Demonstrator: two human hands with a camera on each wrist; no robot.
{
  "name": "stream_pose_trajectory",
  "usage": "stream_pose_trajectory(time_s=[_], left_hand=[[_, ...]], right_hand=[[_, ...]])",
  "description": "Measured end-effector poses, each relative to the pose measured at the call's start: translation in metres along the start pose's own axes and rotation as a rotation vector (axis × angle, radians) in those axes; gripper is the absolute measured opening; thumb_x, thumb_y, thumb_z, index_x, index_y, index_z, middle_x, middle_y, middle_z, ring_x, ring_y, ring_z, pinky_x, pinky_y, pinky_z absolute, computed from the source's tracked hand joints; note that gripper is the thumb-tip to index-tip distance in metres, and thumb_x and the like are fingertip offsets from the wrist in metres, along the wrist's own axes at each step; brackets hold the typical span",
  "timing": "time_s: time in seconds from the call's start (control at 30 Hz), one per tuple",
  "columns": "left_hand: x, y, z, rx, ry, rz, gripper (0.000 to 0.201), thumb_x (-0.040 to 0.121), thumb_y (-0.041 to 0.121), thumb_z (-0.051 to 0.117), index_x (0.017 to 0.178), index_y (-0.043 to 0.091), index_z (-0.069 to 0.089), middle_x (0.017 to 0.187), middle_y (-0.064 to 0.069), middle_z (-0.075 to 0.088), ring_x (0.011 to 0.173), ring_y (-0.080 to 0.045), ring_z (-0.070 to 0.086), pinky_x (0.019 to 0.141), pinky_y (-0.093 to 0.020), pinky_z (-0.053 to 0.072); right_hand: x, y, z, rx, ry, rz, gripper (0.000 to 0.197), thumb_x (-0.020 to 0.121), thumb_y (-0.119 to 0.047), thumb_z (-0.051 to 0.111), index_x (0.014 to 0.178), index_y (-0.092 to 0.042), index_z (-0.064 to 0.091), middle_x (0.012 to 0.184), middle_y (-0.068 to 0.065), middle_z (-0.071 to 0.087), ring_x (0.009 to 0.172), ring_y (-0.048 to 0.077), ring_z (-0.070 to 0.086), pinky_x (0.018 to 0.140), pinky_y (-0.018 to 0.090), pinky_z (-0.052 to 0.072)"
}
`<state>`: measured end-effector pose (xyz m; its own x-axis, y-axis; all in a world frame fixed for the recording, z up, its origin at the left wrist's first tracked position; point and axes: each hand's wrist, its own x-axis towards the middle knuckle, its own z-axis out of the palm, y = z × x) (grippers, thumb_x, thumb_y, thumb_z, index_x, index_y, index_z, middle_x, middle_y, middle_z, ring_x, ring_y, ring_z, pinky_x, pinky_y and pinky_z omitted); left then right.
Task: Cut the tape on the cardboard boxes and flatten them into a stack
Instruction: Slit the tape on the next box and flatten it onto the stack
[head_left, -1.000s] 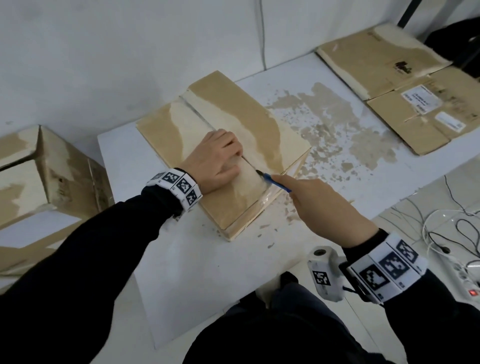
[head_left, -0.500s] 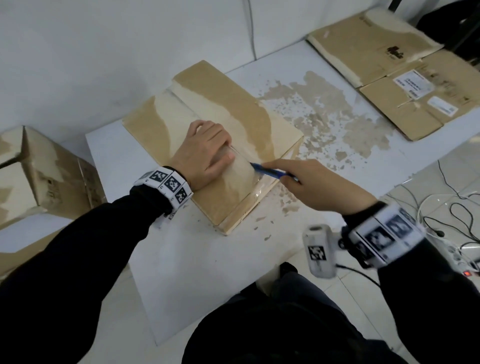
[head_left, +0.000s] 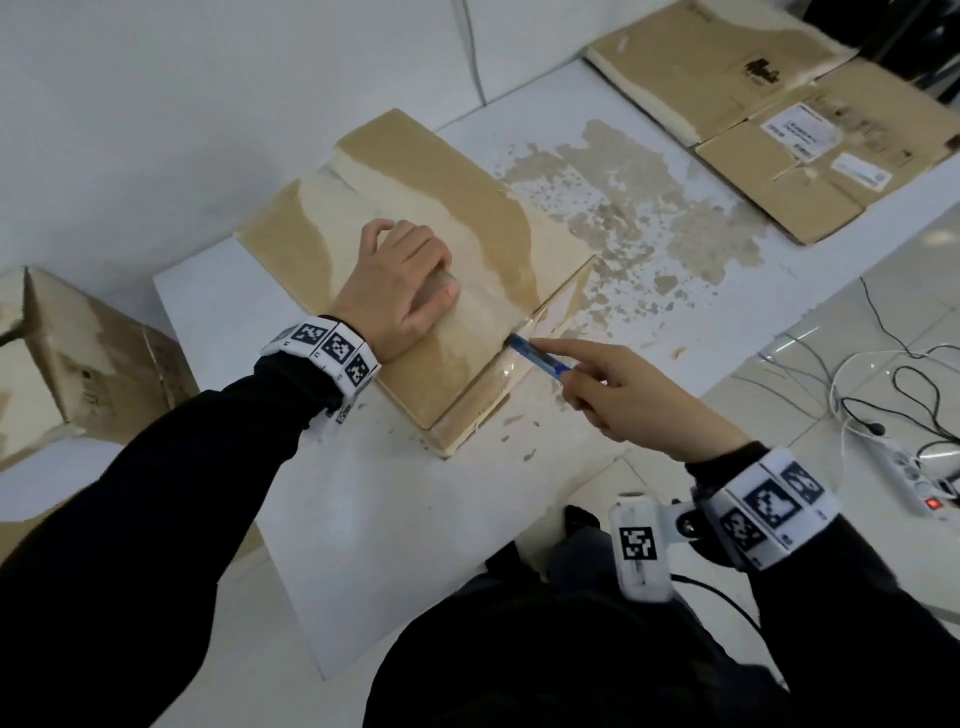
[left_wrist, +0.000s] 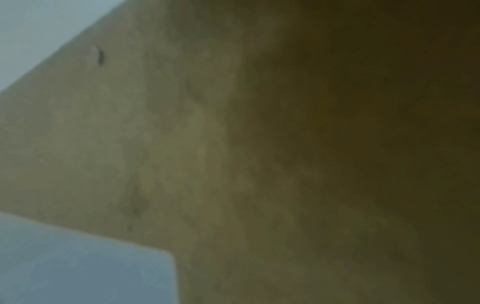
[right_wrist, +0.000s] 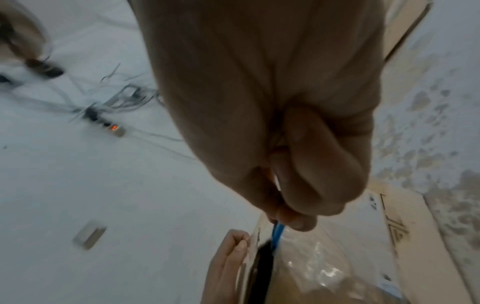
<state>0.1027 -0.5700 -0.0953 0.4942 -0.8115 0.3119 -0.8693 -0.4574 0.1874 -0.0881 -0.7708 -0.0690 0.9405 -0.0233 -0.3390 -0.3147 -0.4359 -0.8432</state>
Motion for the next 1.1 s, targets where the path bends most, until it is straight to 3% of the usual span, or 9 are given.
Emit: stream_pose_trajectory(time_s=[0.13, 0.23, 0.3, 0.4, 0.5, 0.63, 0.83, 0.97, 1.1], left_hand=[[0.003, -0.002, 0.002, 0.126, -0.116, 0.027, 0.041, 0.094, 0.044, 0.032, 0.095, 0.013, 0.059, 0.093, -0.001, 0.053, 0.095, -0.024, 0.050, 0.107, -0.045, 0.015], [0.014, 0.005, -0.014, 0.282, -0.303, -0.008, 0.051, 0.096, 0.048, 0.027, 0.102, 0.017, 0.067, 0.101, -0.002, 0.053, 0.110, -0.024, 0.044, 0.112, -0.047, 0.000], [0.023, 0.011, -0.023, 0.263, -0.411, -0.181, 0.042, 0.099, 0.043, 0.032, 0.114, 0.024, 0.066, 0.117, -0.004, 0.048, 0.123, -0.025, 0.033, 0.112, -0.048, -0.003], [0.039, 0.005, -0.026, -0.036, -0.531, -0.612, 0.036, 0.089, 0.044, 0.053, 0.114, 0.022, 0.066, 0.126, -0.005, 0.047, 0.123, -0.028, 0.036, 0.109, -0.046, 0.023], [0.043, 0.002, -0.020, -0.337, -0.474, -0.905, 0.051, 0.059, 0.054, 0.065, 0.097, 0.022, 0.073, 0.118, -0.005, 0.062, 0.113, -0.023, 0.051, 0.100, -0.041, 0.044], [0.039, 0.016, -0.006, -0.447, -0.364, -0.986, 0.023, 0.077, 0.038, 0.070, 0.090, 0.019, 0.076, 0.115, -0.006, 0.064, 0.121, -0.028, 0.046, 0.105, -0.040, 0.039], [0.038, 0.042, -0.009, -0.624, -0.177, -1.144, 0.057, 0.070, 0.046, 0.074, 0.109, 0.006, 0.069, 0.120, -0.004, 0.063, 0.116, -0.027, 0.056, 0.104, -0.040, 0.042], [0.033, 0.062, 0.010, -0.649, 0.053, -1.263, 0.022, 0.069, 0.046, 0.078, 0.072, 0.026, 0.069, 0.114, 0.006, 0.065, 0.118, -0.022, 0.054, 0.104, -0.035, 0.042], [0.035, 0.068, 0.011, -0.651, 0.086, -1.277, 0.015, 0.079, 0.035, 0.074, 0.087, 0.021, 0.074, 0.120, 0.001, 0.062, 0.121, -0.020, 0.049, 0.090, -0.019, 0.035]], right_hand=[[-0.010, 0.003, 0.008, -0.491, 0.146, -0.176, 0.049, 0.098, -0.010, 0.040, 0.136, -0.039, 0.046, 0.079, -0.001, 0.057, 0.061, 0.009, 0.050, 0.054, 0.024, 0.043], [-0.015, 0.005, 0.014, -0.814, 0.308, -0.240, 0.054, 0.089, -0.002, 0.056, 0.131, -0.036, 0.054, 0.069, -0.003, 0.044, 0.052, 0.016, 0.038, 0.037, 0.023, 0.023], [-0.023, 0.003, 0.010, -0.885, 0.364, -0.273, 0.055, 0.081, 0.004, 0.066, 0.123, -0.031, 0.062, 0.066, -0.003, 0.042, 0.050, 0.013, 0.033, 0.038, 0.017, 0.011], [-0.033, 0.001, -0.004, -0.830, 0.430, -0.287, 0.049, 0.084, 0.000, 0.063, 0.123, -0.029, 0.062, 0.067, -0.003, 0.042, 0.052, 0.015, 0.036, 0.039, 0.018, 0.014], [-0.020, -0.003, -0.005, -0.767, 0.291, -0.264, 0.044, 0.095, -0.012, 0.050, 0.132, -0.035, 0.053, 0.074, -0.003, 0.045, 0.059, 0.015, 0.042, 0.042, 0.024, 0.027], [-0.005, 0.008, 0.002, -0.746, 0.192, -0.270, 0.047, 0.097, -0.012, 0.045, 0.136, -0.039, 0.047, 0.082, 0.000, 0.050, 0.063, 0.021, 0.047, 0.049, 0.034, 0.039], [0.005, 0.013, 0.002, -0.748, 0.223, -0.323, 0.048, 0.094, -0.004, 0.047, 0.133, -0.033, 0.053, 0.076, 0.002, 0.048, 0.053, 0.021, 0.039, 0.042, 0.028, 0.026], [-0.005, 0.017, -0.005, -0.778, 0.286, -0.362, 0.055, 0.079, 0.007, 0.065, 0.122, -0.028, 0.063, 0.066, -0.001, 0.043, 0.044, 0.012, 0.024, 0.037, 0.020, 0.010], [-0.018, 0.018, -0.017, -0.794, 0.316, -0.381, 0.057, 0.070, 0.011, 0.072, 0.116, -0.022, 0.067, 0.062, -0.003, 0.033, 0.044, 0.003, 0.006, 0.041, 0.017, 0.001]])
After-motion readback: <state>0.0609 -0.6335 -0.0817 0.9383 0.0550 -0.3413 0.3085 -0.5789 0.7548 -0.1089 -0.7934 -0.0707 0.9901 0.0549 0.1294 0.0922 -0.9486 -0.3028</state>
